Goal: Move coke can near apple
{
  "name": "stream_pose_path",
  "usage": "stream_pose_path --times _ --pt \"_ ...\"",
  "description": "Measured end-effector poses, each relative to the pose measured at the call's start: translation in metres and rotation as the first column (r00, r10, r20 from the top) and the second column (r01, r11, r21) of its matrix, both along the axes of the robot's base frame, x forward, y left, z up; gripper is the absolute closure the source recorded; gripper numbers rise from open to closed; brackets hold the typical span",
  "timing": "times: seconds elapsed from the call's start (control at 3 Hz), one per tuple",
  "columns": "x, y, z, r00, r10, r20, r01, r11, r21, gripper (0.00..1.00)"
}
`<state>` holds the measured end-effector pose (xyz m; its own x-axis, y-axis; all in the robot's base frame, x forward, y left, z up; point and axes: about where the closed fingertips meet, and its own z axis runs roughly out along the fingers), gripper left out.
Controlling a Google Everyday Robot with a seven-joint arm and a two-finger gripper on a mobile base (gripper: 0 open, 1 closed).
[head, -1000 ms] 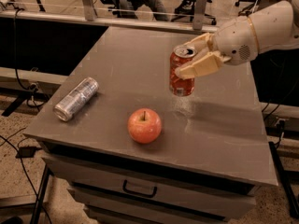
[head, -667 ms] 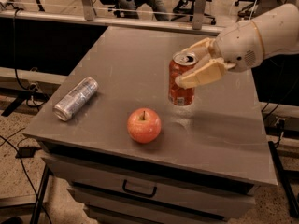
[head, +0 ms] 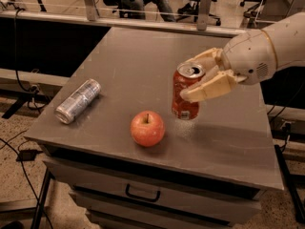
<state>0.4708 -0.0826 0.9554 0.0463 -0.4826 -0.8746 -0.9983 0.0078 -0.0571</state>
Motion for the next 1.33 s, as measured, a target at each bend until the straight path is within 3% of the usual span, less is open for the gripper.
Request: stream_pose_path --times 0.67,1.0,1.33 --pt "-0.005 -0.008 -0.024 0.9986 0.010 0.051 -0.010 1.000 -0.003 1.00" --pt "-0.009 -0.010 -0.033 0.9966 0.028 0.078 -0.031 0.999 0.043 1.00" --pt "-0.013 -0.007 -0.042 0.9954 0.060 0.075 -0.065 0.995 0.071 1.00"
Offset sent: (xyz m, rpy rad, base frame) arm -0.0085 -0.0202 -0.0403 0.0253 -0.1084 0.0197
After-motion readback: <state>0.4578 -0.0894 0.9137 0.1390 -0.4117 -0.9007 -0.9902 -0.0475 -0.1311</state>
